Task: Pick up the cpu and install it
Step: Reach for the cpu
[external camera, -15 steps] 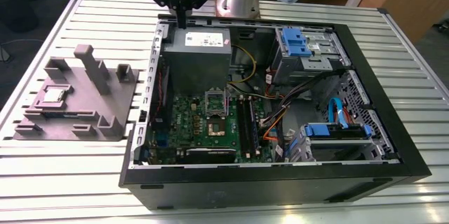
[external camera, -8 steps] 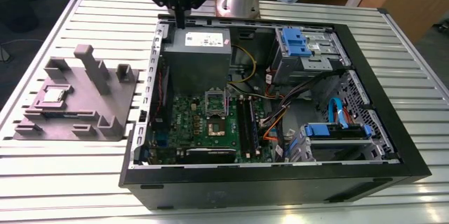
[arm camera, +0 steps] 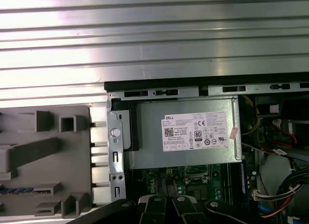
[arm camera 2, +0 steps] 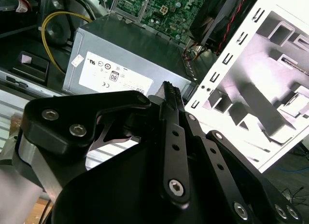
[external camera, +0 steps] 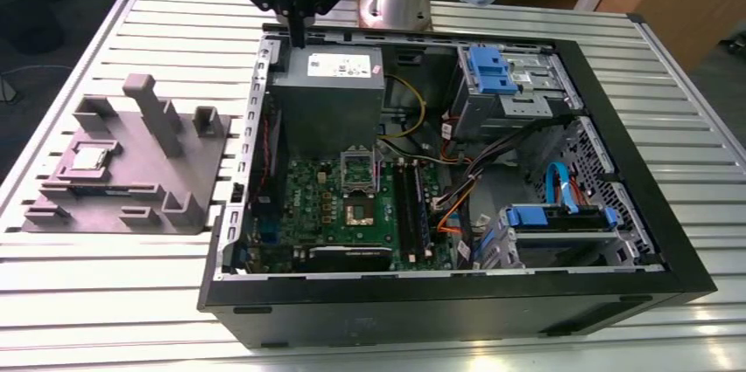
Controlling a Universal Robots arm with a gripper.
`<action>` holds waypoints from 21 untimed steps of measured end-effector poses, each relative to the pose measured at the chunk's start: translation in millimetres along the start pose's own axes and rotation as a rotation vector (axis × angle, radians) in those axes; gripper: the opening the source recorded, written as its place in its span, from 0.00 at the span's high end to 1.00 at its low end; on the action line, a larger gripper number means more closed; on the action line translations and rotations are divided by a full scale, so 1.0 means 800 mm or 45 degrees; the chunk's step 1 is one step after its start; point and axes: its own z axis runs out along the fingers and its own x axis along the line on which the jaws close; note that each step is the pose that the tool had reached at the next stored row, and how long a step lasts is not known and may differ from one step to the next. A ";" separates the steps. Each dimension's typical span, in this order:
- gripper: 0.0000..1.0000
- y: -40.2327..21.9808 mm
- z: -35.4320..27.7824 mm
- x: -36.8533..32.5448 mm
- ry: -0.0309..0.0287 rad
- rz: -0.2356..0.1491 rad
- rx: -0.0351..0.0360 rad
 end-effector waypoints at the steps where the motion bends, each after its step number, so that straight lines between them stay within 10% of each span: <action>1: 0.90 0.0000 0.0000 0.0003 0.0000 0.000 -0.0001; 21: 0.90 -0.0008 0.0002 0.0103 0.0000 0.000 0.0000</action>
